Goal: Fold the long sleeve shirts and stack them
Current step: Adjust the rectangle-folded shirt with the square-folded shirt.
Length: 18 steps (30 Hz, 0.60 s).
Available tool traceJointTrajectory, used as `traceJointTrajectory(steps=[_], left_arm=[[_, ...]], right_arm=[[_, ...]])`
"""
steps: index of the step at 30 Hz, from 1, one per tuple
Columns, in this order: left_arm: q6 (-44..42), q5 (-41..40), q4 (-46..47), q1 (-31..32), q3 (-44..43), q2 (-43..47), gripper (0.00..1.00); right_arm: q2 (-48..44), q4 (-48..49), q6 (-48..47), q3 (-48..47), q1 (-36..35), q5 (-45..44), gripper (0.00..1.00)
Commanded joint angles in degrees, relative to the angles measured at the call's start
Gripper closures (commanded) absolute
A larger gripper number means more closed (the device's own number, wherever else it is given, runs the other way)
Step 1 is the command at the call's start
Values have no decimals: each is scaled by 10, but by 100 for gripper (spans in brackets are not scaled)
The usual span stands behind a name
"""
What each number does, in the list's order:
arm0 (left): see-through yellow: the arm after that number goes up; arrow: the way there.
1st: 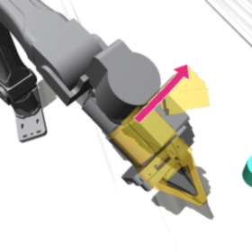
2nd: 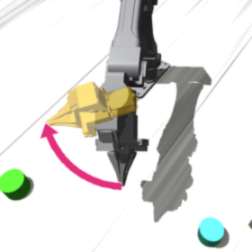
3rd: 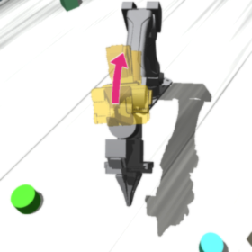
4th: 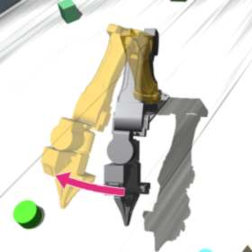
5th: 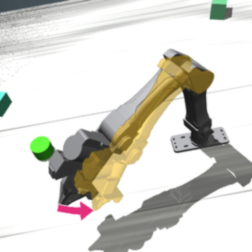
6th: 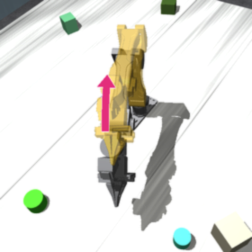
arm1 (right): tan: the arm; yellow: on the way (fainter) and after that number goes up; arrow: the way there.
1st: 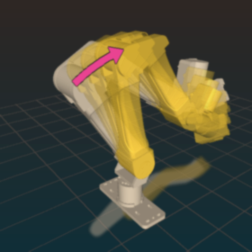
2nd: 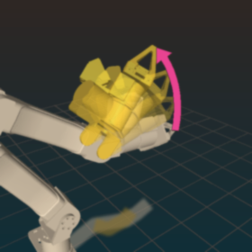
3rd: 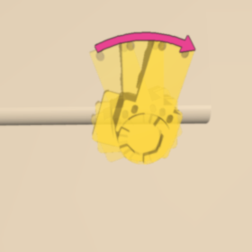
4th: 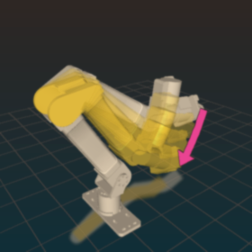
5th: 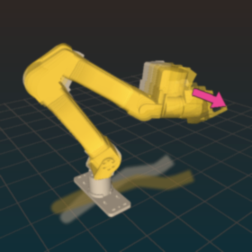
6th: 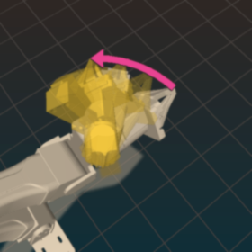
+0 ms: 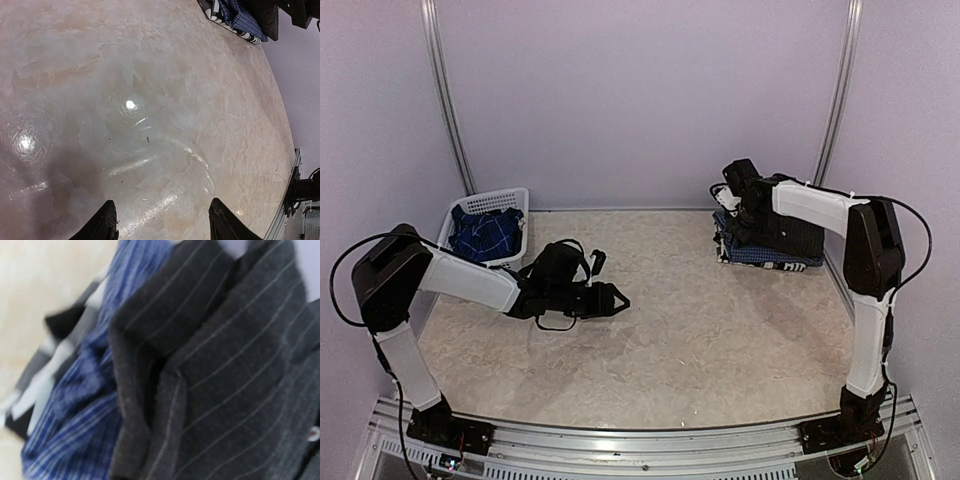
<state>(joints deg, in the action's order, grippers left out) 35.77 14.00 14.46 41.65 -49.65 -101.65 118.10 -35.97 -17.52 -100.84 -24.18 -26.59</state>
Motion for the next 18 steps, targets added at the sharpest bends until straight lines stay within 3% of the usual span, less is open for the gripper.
traceJointTrajectory(steps=[1, 9, 11, 13, 18], left_arm=[[0, 4, 11, -3, 8, 6, 41], [0, 9, 13, -3, 7, 1, 41], [0, 9, 12, -3, 7, 0, 41], [0, 10, 11, -3, 7, 0, 41], [0, 11, 11, -3, 7, -2, 41]], right_arm=[[-11, -65, -11, 37, -11, 13, 100], [-5, -67, 3, 83, -14, 31, 99], [-5, -62, 7, 87, -13, 27, 90], [-10, -58, 9, 90, -14, 24, 70], [-43, -42, 16, 97, -14, 45, 31]])
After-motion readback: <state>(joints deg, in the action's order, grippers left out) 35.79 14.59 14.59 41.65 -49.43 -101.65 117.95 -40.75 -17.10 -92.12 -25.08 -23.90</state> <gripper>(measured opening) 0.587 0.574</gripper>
